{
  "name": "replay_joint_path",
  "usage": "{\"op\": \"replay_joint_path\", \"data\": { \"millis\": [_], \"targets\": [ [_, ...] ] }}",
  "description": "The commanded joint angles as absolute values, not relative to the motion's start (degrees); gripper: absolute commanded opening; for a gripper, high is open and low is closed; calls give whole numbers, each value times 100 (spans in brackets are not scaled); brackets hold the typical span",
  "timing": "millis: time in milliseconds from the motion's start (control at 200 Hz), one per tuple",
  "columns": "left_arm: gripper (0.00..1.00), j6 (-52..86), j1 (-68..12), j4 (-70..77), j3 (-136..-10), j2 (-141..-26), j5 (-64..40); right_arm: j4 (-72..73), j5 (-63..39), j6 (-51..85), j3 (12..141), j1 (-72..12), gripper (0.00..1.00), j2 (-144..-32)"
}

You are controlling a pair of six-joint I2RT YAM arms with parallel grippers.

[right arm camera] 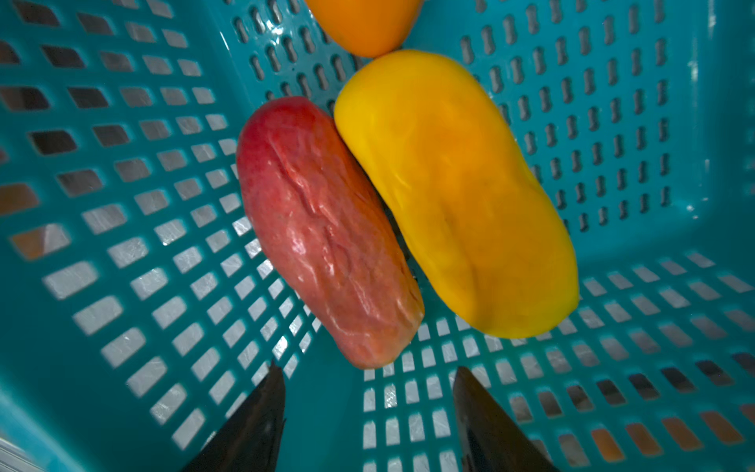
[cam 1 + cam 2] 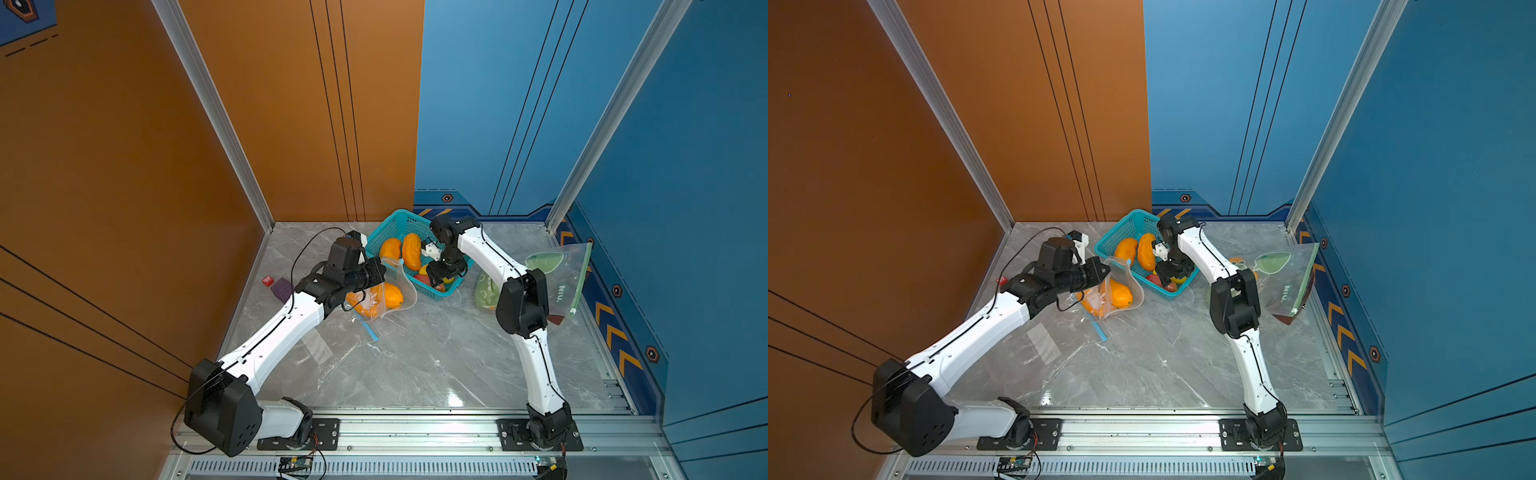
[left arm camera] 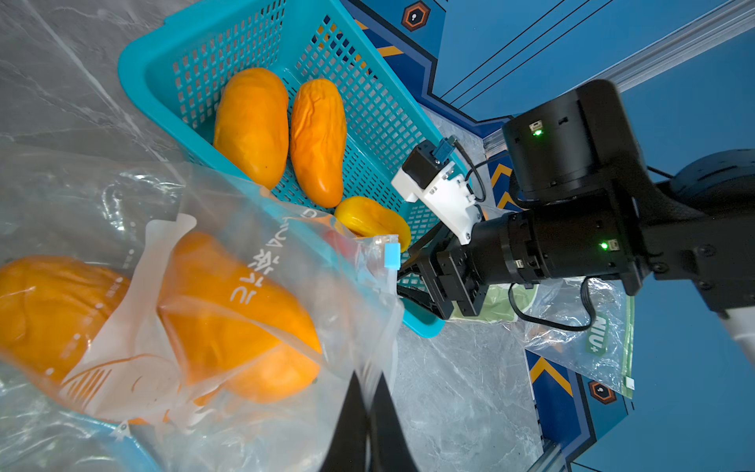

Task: Place the mango in a zip-top bag and seal the zipper
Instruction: Pick up the mango from the basket.

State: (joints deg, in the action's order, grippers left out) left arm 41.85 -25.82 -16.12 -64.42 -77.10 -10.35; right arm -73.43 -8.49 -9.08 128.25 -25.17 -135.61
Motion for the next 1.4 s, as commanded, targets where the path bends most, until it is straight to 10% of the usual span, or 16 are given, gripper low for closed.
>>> {"op": "replay_joint_path", "data": {
  "millis": [0, 581, 1051, 1396],
  "targets": [
    [0, 4096, -2584, -1610, -6613, -7796, -1049, -7565, -924, -1007, 13116, -2574, 69, -13830],
    [0, 4122, -2634, -1608, -6632, -7829, -1038, -7436, -792, -791, 13922, -2560, 77, -14821],
    [0, 4099, -2676, -1609, -6609, -7817, -1064, -7455, -634, -730, 13802, -2540, 22, -14070],
    [0, 4099, -2676, -1619, -6619, -7770, -1088, -7312, -401, 136, 13073, -2513, 14, -12378]
  ]
}}
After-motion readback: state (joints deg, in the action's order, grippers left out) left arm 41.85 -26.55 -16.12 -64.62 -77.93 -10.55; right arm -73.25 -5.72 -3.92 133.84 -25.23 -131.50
